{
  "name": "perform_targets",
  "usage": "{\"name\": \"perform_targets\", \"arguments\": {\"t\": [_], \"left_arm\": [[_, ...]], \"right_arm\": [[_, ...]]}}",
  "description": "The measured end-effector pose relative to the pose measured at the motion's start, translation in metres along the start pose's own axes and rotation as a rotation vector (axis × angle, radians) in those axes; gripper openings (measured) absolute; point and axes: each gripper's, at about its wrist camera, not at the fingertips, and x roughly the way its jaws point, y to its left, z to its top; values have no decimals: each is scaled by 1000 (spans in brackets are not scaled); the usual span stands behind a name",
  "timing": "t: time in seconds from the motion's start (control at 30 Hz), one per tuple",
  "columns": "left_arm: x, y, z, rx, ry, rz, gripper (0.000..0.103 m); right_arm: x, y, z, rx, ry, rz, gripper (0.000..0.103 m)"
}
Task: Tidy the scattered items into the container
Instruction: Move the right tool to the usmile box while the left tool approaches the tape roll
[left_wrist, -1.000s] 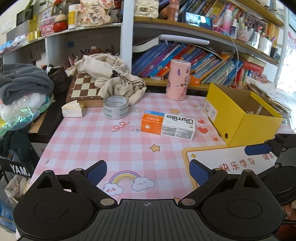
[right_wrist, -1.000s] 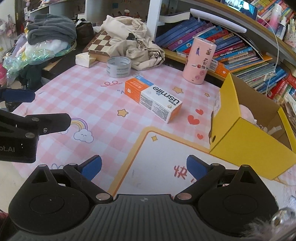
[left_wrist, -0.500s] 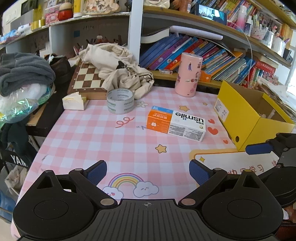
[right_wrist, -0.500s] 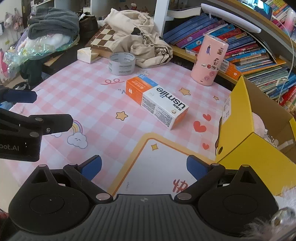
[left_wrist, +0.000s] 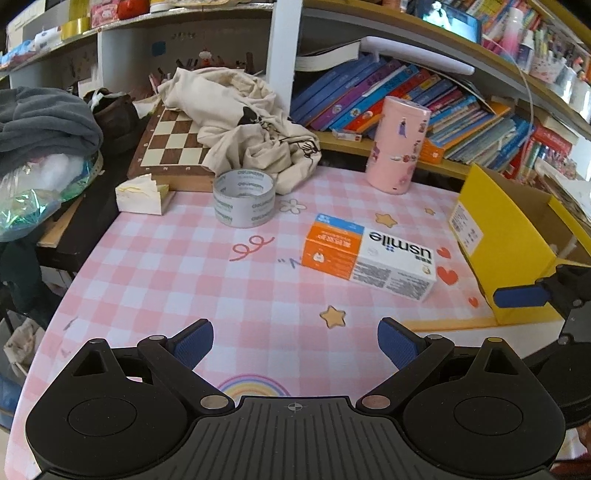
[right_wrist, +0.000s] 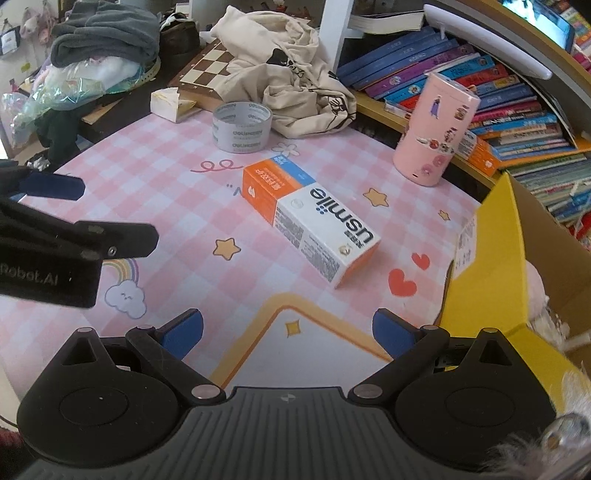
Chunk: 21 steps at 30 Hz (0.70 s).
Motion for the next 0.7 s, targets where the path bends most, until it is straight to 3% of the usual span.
{"name": "perform_targets", "arguments": {"t": [0.3,0.7], "left_arm": [[32,4,27,26,-2,6,98],[82,15,69,51,-29,76,98]], "right_arm": [[35,-15,25,-9,-2,7,99],[77,-32,52,17,-8,26,99]]}}
